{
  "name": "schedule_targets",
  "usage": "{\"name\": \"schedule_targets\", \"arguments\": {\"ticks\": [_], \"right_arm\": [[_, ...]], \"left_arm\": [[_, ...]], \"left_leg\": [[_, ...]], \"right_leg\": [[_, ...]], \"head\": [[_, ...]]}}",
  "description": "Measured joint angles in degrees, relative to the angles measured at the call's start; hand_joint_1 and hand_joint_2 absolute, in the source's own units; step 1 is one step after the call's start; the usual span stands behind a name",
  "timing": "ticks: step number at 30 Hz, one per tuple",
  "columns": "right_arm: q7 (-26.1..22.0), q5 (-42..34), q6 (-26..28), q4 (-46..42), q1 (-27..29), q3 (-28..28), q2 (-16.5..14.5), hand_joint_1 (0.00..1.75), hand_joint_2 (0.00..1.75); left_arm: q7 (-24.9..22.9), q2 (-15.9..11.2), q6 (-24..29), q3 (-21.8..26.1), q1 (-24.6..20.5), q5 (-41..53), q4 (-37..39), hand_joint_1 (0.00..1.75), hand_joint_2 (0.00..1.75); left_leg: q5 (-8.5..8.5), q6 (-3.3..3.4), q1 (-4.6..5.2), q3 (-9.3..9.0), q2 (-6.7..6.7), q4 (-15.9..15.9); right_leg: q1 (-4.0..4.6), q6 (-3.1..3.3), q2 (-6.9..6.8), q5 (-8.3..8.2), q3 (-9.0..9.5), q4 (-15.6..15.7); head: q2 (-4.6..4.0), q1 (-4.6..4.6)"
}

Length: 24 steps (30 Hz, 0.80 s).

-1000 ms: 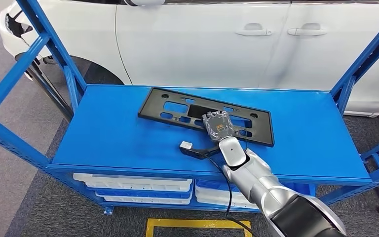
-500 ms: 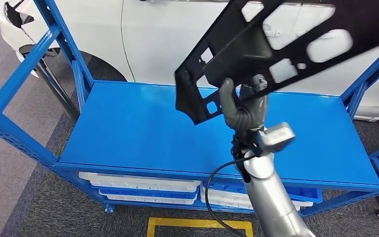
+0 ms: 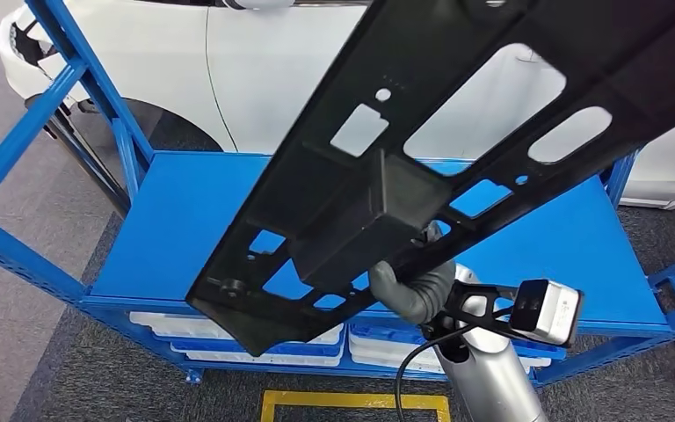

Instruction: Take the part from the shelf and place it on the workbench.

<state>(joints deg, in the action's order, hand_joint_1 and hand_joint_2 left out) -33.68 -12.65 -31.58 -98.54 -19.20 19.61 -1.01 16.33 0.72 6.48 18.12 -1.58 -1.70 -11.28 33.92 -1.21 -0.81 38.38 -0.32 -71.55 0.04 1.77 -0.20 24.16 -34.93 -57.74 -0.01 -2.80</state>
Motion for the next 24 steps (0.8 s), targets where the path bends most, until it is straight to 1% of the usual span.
{"name": "schedule_targets", "arguments": {"ticks": [1,2,3,4,5,6,7,8,10,11,12,13,14,15,16,17,18,19,20,21,22,23,24], "right_arm": [[-0.2,0.1,-0.1,0.3,0.3,0.3,0.1,1.75,1.75],[-0.4,0.1,-0.2,0.5,0.5,0.4,0.2,1.75,1.75],[-0.5,0.0,-0.3,0.6,0.7,0.5,0.4,1.75,1.75],[-0.7,0.0,-0.3,0.7,0.8,0.6,0.5,1.75,1.75],[-0.8,-0.1,-0.3,0.7,0.9,0.6,0.7,1.75,1.75],[-0.9,-0.2,-0.3,0.7,1.1,0.6,0.8,1.75,1.75],[-1.0,-0.3,-0.3,0.7,1.3,0.6,0.9,1.75,1.75],[-1.2,-0.4,-0.3,0.7,1.5,0.6,1.0,1.75,1.75],[-1.7,-0.8,-0.5,0.7,2.2,0.6,1.4,1.75,1.75],[-2.1,-0.9,-0.7,0.6,2.5,0.6,1.6,1.75,1.75],[-2.6,-1.1,-1.0,0.5,2.7,0.5,1.9,1.75,1.75],[-3.1,-1.2,-1.3,0.4,2.9,0.5,2.2,1.75,1.75],[-3.6,-1.3,-1.7,0.2,3.0,0.4,2.4,1.75,1.75],[-4.0,-1.4,-2.1,0.0,3.2,0.3,2.7,1.75,1.75],[-4.5,-1.4,-2.4,-0.2,3.5,0.3,2.9,1.75,1.75],[-4.9,-1.4,-2.8,-0.5,3.7,0.2,3.0,1.75,1.75],[-5.3,-1.3,-3.1,-0.8,3.9,0.2,3.1,1.75,1.75],[-5.6,-1.0,-3.3,-1.2,4.0,0.1,3.1,1.75,1.75],[-5.8,-0.5,-3.4,-1.7,4.1,0.1,3.2,1.75,1.75],[-6.0,-0.1,-3.5,-2.2,4.2,0.1,3.2,1.75,1.75],[-6.1,0.3,-3.6,-2.8,4.3,0.0,3.2,1.75,1.75],[-6.1,0.5,-3.8,-3.2,4.5,-0.2,3.1,1.75,1.75],[-6.1,0.6,-4.1,-3.7,4.7,-0.4,3.1,1.75,1.75]], "left_arm": [[-0.2,0.0,0.2,0.1,0.0,0.0,0.0,0.00,1.75],[-0.3,0.0,0.3,0.2,0.0,0.0,0.0,0.00,1.75],[-0.4,0.0,0.3,0.4,0.0,-0.1,0.0,0.00,1.75],[-0.5,0.0,0.4,0.5,-0.1,-0.2,0.0,0.00,1.75],[-0.5,0.0,0.4,0.7,-0.2,-0.3,0.0,0.00,1.75],[-0.5,0.0,0.4,0.9,-0.3,-0.4,0.0,0.00,1.75],[-0.5,0.0,0.4,1.0,-0.3,-0.5,0.0,0.00,1.75],[-0.4,0.0,0.4,1.2,-0.3,-0.6,0.0,0.00,1.75],[-0.4,0.0,0.3,1.4,-0.3,-0.6,0.0,0.00,1.75],[-0.4,0.0,0.3,1.5,-0.3,-0.5,0.0,0.00,1.75],[-0.5,0.0,0.2,1.5,-0.3,-0.4,0.0,0.00,1.75],[-0.5,0.0,0.2,1.5,-0.4,-0.3,0.0,0.00,1.75],[-0.5,0.0,0.2,1.5,-0.4,-0.2,0.0,0.00,1.75],[-0.5,0.0,0.1,1.5,-0.4,0.0,0.0,0.00,1.75],[-0.5,-0.1,0.0,1.6,-0.4,0.1,0.0,0.00,1.75],[-0.5,-0.1,-0.1,1.6,-0.4,0.3,0.0,0.00,1.75],[-0.6,-0.2,-0.3,1.6,-0.4,0.4,0.0,0.00,1.75],[-0.6,-0.2,-0.5,1.6,-0.4,0.5,0.0,0.00,1.75],[-0.7,-0.3,-0.7,1.6,-0.4,0.5,0.0,0.00,1.75],[-0.7,-0.3,-0.9,1.7,-0.4,0.6,0.0,0.00,1.75],[-0.8,-0.4,-0.9,1.7,-0.4,0.6,0.0,0.00,1.75],[-0.9,-0.5,-0.9,1.8,-0.4,0.7,0.0,0.00,1.75],[-1.0,-0.6,-0.9,1.9,-0.4,0.7,0.0,0.00,1.75]], "left_leg": [[0.67,-0.06,0.00,0.70,0.00,-2.1],[0.26,-0.03,0.00,0.39,0.00,-2.2],[-1.07,0.09,0.01,-1.04,0.01,0.1],[-2.83,0.28,0.01,-3.29,0.00,3.8],[-4.10,0.52,0.10,-5.52,0.00,7.9],[-5.00,0.80,0.21,-7.11,-0.02,10.9],[-5.40,1.07,0.35,-7.92,-0.04,12.7],[-5.45,1.35,0.53,-8.02,-0.06,13.2],[-6.28,1.99,0.45,-7.71,0.02,13.5],[-6.79,2.37,0.34,-7.50,0.11,13.7],[-7.33,2.70,0.18,-7.16,0.21,13.9],[-7.80,2.95,0.13,-6.70,0.32,14.0],[-8.20,3.12,0.16,-6.13,0.35,13.9],[-8.56,3.17,0.20,-5.56,0.39,13.9],[-8.90,3.15,0.22,-4.98,0.43,13.8],[-9.19,3.09,0.22,-4.41,0.46,13.6],[-9.42,2.98,0.22,-3.89,0.47,13.4],[-9.63,2.82,0.21,-3.43,0.46,13.1],[-9.83,2.61,0.20,-3.06,0.45,12.9],[-10.05,2.34,0.21,-2.82,0.44,12.8],[-10.31,2.00,0.20,-2.70,0.43,12.8],[-10.60,1.64,0.17,-2.62,0.43,12.8],[-10.92,1.26,0.14,-2.60,0.41,12.9]], "right_leg": [[0.07,0.03,0.00,-0.11,-0.18,-0.1],[0.12,0.00,0.01,-0.21,-0.37,-0.2],[0.15,-0.06,0.02,-0.31,-0.53,-0.3],[0.18,-0.16,0.05,-0.39,-0.66,-0.5],[0.29,-0.32,0.07,-0.47,-0.83,-0.7],[0.39,-0.54,0.09,-0.60,-0.98,-0.8],[0.45,-0.81,0.10,-0.76,-1.12,-1.0],[0.47,-1.15,0.11,-0.97,-1.22,-1.0],[0.37,-1.87,0.21,-1.30,-1.41,-0.9],[0.32,-2.23,0.28,-0.61,-1.74,-1.4],[0.26,-2.55,0.35,0.84,-2.36,-2.8],[0.09,-2.83,0.40,3.17,-3.34,-5.4],[-0.05,-3.10,0.38,5.83,-4.52,-8.9],[-0.21,-3.33,0.38,7.97,-5.57,-12.6],[-0.37,-3.54,0.37,9.26,-6.08,-15.3],[-0.52,-3.68,0.35,9.38,-5.61,-16.1],[-0.64,-3.73,0.33,8.52,-3.97,-14.5],[-0.73,-3.66,0.30,7.15,-1.26,-10.8],[-0.76,-3.45,0.28,6.31,1.52,-6.6],[-0.62,-3.20,0.28,5.44,3.63,-3.2],[-0.43,-2.90,0.30,5.02,4.84,-1.1],[-0.20,-2.59,0.33,4.98,5.03,-0.5],[0.00,-2.27,0.35,4.45,4.84,-0.5]], "head": [[0.00,0.00],[-0.01,0.00],[0.00,0.00],[0.00,0.00],[0.00,-0.01],[0.01,-0.01],[0.01,-0.01],[0.00,-0.01],[0.00,-0.01],[0.00,-0.01],[0.00,0.00],[0.00,0.00],[0.01,0.00],[0.00,0.00],[0.00,0.00],[0.00,0.00],[0.00,0.00],[0.00,0.00],[0.00,0.00],[0.00,0.00],[0.00,0.00],[0.00,0.00],[0.00,0.00]]}}
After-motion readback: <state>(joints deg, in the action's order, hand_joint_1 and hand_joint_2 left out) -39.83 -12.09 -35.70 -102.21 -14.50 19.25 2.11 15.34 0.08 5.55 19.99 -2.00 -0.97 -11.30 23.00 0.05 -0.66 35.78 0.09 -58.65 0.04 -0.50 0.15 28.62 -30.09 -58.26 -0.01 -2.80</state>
